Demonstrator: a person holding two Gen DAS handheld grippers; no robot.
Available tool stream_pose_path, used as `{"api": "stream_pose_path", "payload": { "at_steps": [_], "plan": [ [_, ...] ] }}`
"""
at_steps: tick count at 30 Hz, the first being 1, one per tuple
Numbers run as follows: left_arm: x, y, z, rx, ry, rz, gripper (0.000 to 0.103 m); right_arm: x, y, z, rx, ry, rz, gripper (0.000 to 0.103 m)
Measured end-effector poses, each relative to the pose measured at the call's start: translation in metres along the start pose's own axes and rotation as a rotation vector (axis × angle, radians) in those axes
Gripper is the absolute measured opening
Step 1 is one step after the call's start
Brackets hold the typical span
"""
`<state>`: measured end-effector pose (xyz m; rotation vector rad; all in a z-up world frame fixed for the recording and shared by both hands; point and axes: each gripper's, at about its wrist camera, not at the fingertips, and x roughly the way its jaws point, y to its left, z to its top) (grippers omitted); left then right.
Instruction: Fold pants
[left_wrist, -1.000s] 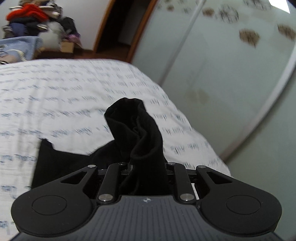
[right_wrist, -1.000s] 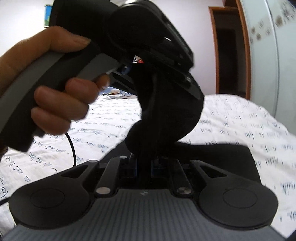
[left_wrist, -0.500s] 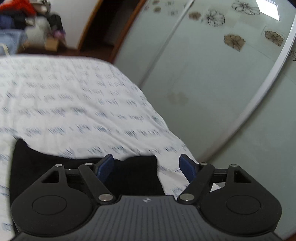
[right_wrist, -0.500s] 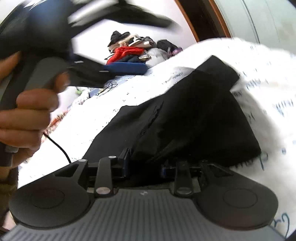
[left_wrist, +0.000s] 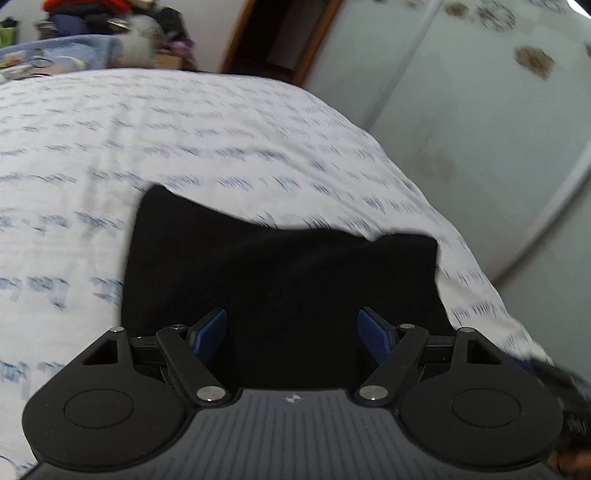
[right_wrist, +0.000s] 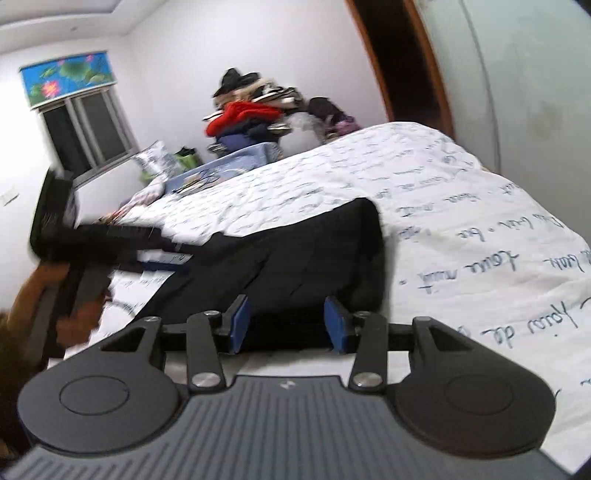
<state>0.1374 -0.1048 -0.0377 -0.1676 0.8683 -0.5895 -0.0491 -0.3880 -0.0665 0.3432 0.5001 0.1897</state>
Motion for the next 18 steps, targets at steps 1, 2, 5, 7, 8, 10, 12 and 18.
{"api": "stream_pose_path", "payload": {
  "at_steps": [1,2,5,7,8,10,12,18],
  "plan": [
    [0.002,-0.008,-0.004,0.034,0.007,-0.013,0.078,0.004,-0.003,0.001,0.010,-0.001,-0.008,0.042],
    [0.006,-0.018,-0.006,0.080,0.011,-0.018,0.078,0.011,0.001,0.004,0.016,0.000,-0.009,0.041],
    [0.011,-0.042,-0.015,0.200,0.010,-0.017,0.078,0.024,-0.007,0.009,0.043,0.012,-0.023,0.043],
    [0.016,-0.048,-0.018,0.220,0.017,-0.007,0.078,0.033,-0.010,0.009,0.043,0.016,-0.038,0.036],
    [0.018,-0.048,-0.018,0.217,0.019,-0.004,0.078,0.041,-0.011,0.010,0.030,0.022,-0.057,0.017],
    [0.018,-0.046,-0.016,0.205,0.014,-0.007,0.078,0.040,-0.010,0.007,-0.006,0.023,-0.089,0.007],
    [0.015,-0.042,-0.012,0.181,-0.003,-0.005,0.078,0.034,-0.011,0.007,-0.018,0.015,-0.083,0.006],
    [0.012,-0.028,-0.005,0.125,-0.016,0.018,0.078,0.018,-0.006,0.015,-0.096,-0.015,-0.153,0.004]
  ]
}}
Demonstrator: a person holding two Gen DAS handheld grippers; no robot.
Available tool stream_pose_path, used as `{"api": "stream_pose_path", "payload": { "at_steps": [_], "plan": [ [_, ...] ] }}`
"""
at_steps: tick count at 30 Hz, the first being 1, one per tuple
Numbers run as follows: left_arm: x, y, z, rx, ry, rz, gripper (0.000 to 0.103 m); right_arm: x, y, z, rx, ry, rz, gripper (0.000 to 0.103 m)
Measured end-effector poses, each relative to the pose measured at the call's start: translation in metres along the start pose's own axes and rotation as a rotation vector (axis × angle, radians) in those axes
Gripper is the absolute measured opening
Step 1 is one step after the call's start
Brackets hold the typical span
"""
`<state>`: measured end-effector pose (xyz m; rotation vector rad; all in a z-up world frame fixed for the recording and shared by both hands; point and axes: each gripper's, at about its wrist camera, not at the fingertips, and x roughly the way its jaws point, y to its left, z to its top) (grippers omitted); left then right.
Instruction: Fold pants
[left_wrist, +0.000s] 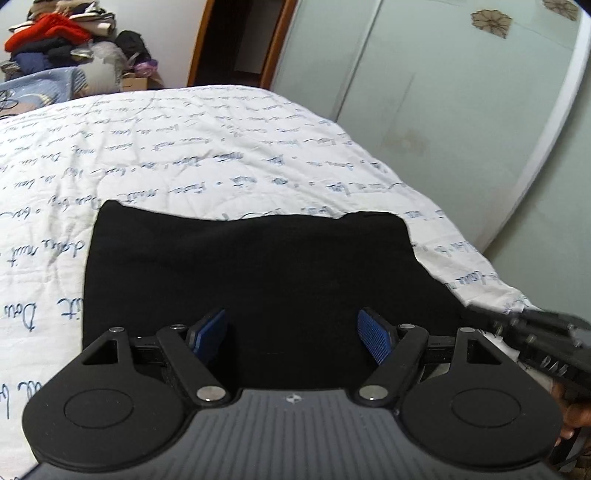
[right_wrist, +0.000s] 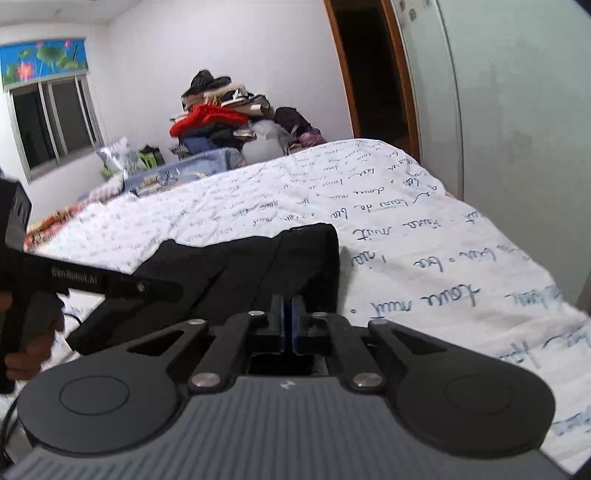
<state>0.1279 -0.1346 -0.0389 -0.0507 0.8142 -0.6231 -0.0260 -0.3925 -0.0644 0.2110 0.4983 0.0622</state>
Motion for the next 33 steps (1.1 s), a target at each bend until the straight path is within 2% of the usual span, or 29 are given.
{"api": "stream_pose_path", "payload": {
  "at_steps": [3,6,7,8,10,12,14,17,19,21,22,25,27,30,33],
  "plan": [
    [0.000,0.005,-0.001,-0.009,0.012,0.005,0.078,0.015,0.000,-0.011,-0.036,0.091,-0.046,0.004],
    [-0.004,0.008,-0.001,0.003,0.011,0.007,0.078,0.013,-0.005,-0.007,-0.005,0.104,-0.034,0.005],
    [-0.005,0.009,0.000,0.003,0.009,0.010,0.078,0.009,-0.006,-0.002,-0.004,0.090,-0.047,0.008],
    [-0.006,0.011,0.001,-0.001,0.006,0.011,0.078,0.007,-0.006,0.003,-0.016,0.072,-0.062,0.016],
    [-0.005,0.015,0.003,-0.013,0.004,0.008,0.078,0.004,-0.001,0.021,-0.066,0.029,-0.070,0.015],
    [-0.004,0.017,0.008,-0.020,0.005,0.008,0.078,0.012,0.010,0.040,-0.132,0.001,-0.036,0.015],
    [-0.004,0.019,0.013,-0.022,-0.006,0.005,0.078,0.032,0.024,0.054,-0.216,0.009,0.011,0.015],
    [-0.002,0.022,0.024,-0.002,-0.025,0.017,0.078,0.081,0.031,0.064,-0.275,0.102,0.052,0.014],
    [0.000,0.027,0.032,0.007,-0.038,0.042,0.078,0.110,0.030,0.064,-0.311,0.156,0.029,0.014],
    [0.004,0.035,0.040,-0.002,-0.049,0.055,0.078,0.125,0.021,0.063,-0.292,0.169,0.015,0.014],
    [0.007,0.040,0.044,-0.008,-0.048,0.054,0.078,0.130,0.016,0.064,-0.283,0.167,-0.025,0.014],
    [0.023,0.056,0.055,-0.022,-0.047,0.083,0.078,0.128,0.002,0.067,-0.208,0.165,-0.021,0.014],
    [0.038,0.065,0.061,-0.014,-0.043,0.131,0.078,0.120,0.005,0.067,-0.238,0.146,-0.064,0.014],
    [0.067,0.081,0.064,-0.017,0.034,0.201,0.078,0.107,0.007,0.067,-0.250,0.118,-0.059,0.015],
    [0.052,0.090,0.065,-0.062,-0.006,0.198,0.078,0.114,0.007,0.058,-0.322,0.163,-0.118,0.020]
  ]
}}
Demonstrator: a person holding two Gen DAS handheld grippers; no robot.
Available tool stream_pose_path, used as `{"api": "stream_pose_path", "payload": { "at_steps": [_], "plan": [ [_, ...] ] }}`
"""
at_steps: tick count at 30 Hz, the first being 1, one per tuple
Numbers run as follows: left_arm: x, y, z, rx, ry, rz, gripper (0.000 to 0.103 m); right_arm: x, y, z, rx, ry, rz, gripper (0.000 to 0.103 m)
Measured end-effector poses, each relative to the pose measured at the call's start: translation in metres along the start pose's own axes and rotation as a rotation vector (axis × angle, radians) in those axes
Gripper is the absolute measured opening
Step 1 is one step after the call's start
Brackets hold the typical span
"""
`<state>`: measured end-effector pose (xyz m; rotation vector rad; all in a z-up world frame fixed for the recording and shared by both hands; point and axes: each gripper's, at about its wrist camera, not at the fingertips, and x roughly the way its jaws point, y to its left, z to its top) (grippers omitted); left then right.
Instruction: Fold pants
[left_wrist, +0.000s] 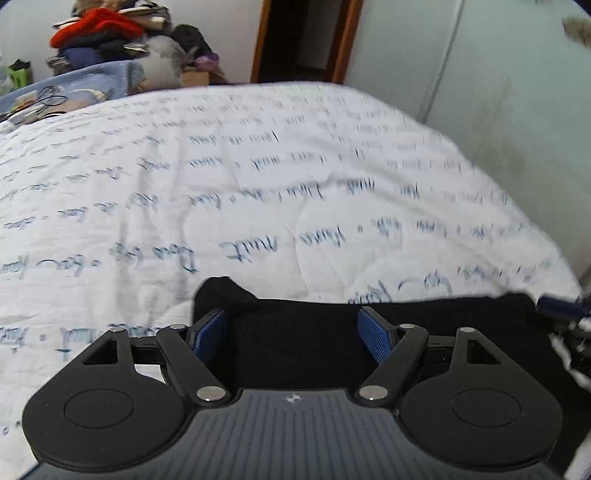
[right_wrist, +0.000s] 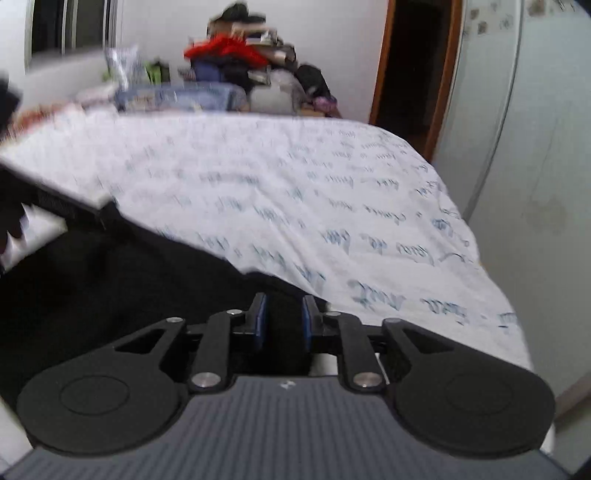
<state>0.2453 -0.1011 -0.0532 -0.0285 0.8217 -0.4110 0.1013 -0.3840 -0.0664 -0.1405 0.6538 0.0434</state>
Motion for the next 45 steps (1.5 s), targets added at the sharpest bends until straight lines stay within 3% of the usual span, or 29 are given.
{"api": "stream_pose_path", "payload": {
  "at_steps": [2,4,10,14,17,20,22,23,25,27,30,32,35,45],
  "plan": [
    [-0.020,0.012,0.000,-0.034,-0.042,-0.012,0.078,-0.006,-0.012,-0.003,0.071,-0.010,0.023,0.025],
    [-0.034,0.028,-0.002,-0.063,-0.037,-0.041,0.088,-0.018,-0.029,-0.007,0.177,-0.031,0.088,0.036],
    [-0.030,0.077,-0.030,-0.215,0.154,-0.300,0.090,-0.023,-0.079,-0.041,0.463,0.053,0.398,0.038],
    [-0.029,0.077,-0.041,-0.220,0.157,-0.374,0.090,-0.015,-0.090,-0.062,0.541,0.114,0.481,0.043],
    [-0.019,0.069,-0.040,-0.223,0.214,-0.503,0.092,-0.006,-0.092,-0.067,0.602,0.134,0.565,0.052],
    [-0.013,0.058,-0.041,-0.181,0.216,-0.531,0.102,0.006,-0.081,-0.065,0.605,0.164,0.665,0.066],
    [-0.013,0.058,-0.044,-0.199,0.191,-0.537,0.102,0.012,-0.072,-0.061,0.592,0.167,0.686,0.072],
    [-0.014,0.059,-0.045,-0.221,0.176,-0.540,0.102,0.014,-0.069,-0.057,0.593,0.166,0.685,0.070],
    [-0.014,0.059,-0.047,-0.242,0.150,-0.537,0.101,0.016,-0.063,-0.053,0.578,0.165,0.660,0.047],
    [-0.021,0.055,-0.050,-0.206,0.124,-0.500,0.085,0.017,-0.058,-0.054,0.571,0.163,0.641,0.034],
    [-0.026,0.054,-0.050,-0.171,0.119,-0.390,0.032,0.010,-0.051,-0.055,0.565,0.138,0.614,0.030],
    [-0.028,0.064,-0.052,-0.227,0.115,-0.403,0.019,0.006,-0.045,-0.053,0.556,0.124,0.591,0.029],
    [-0.032,0.070,-0.052,-0.257,0.099,-0.413,0.014,0.000,-0.041,-0.048,0.543,0.112,0.560,0.028],
    [-0.087,0.054,-0.047,-0.102,-0.050,-0.279,0.013,-0.027,-0.020,-0.019,0.497,0.055,0.520,0.026]
  ]
}}
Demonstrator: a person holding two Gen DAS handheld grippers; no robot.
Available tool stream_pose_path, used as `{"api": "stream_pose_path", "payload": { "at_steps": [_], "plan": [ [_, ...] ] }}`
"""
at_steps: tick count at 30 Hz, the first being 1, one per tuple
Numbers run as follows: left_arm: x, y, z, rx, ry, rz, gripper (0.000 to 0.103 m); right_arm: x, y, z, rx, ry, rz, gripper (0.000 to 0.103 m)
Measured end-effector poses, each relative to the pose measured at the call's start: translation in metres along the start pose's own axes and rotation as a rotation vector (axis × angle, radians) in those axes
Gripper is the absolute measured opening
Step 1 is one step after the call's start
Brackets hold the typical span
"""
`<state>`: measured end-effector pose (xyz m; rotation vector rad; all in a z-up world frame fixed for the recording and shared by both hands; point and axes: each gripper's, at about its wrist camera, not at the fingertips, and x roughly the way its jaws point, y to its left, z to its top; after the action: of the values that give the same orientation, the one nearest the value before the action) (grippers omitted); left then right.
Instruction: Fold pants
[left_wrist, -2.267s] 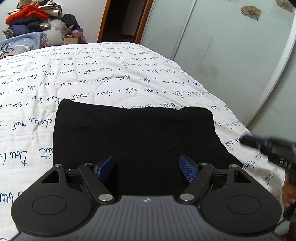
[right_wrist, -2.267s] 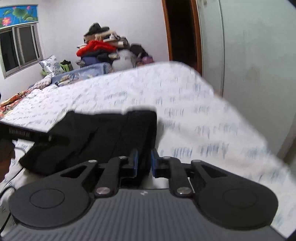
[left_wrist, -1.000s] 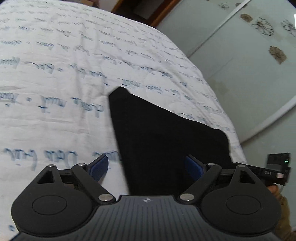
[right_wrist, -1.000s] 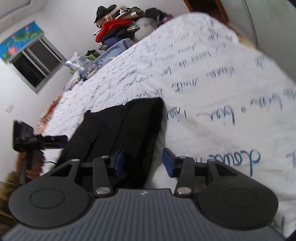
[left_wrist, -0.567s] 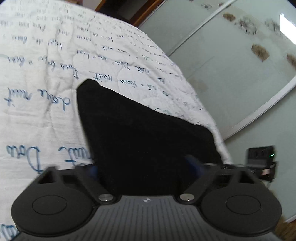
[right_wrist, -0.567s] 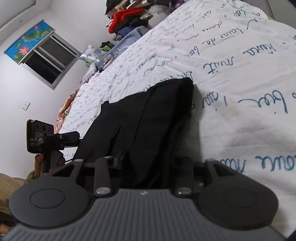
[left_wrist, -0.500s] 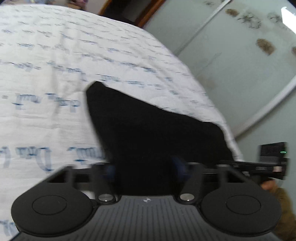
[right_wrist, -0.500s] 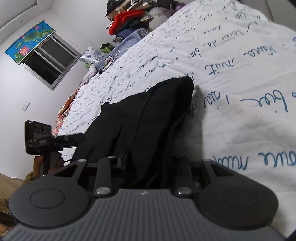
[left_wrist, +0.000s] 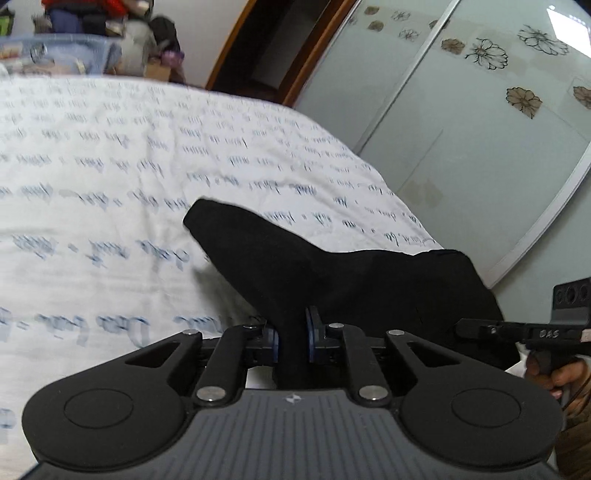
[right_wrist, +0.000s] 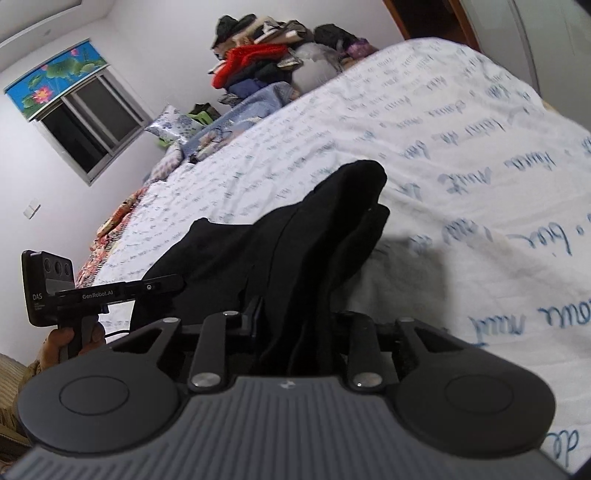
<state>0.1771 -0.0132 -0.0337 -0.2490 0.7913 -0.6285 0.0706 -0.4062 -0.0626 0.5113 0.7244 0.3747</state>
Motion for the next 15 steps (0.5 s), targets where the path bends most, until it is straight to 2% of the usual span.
{"api": "stream_pose_path", "payload": {
  "at_steps": [5,9,12,13,15],
  "plan": [
    [-0.043,0.017,0.007,0.014,-0.060,0.100,0.013,0.008,0.037,0.009,-0.068,-0.003,0.073,0.026],
    [-0.070,0.032,0.016,0.040,-0.102,0.206,0.013,0.032,0.063,0.015,-0.086,-0.003,0.154,0.026],
    [-0.055,0.049,0.018,0.055,0.009,0.285,0.018,0.061,0.070,0.017,-0.063,0.019,0.168,0.027],
    [-0.046,0.057,0.015,0.036,0.048,0.316,0.020,0.073,0.074,0.016,-0.070,0.037,0.142,0.029],
    [-0.035,0.072,0.006,0.005,0.104,0.435,0.030,0.096,0.081,0.012,-0.127,0.091,0.028,0.037]
  ]
}}
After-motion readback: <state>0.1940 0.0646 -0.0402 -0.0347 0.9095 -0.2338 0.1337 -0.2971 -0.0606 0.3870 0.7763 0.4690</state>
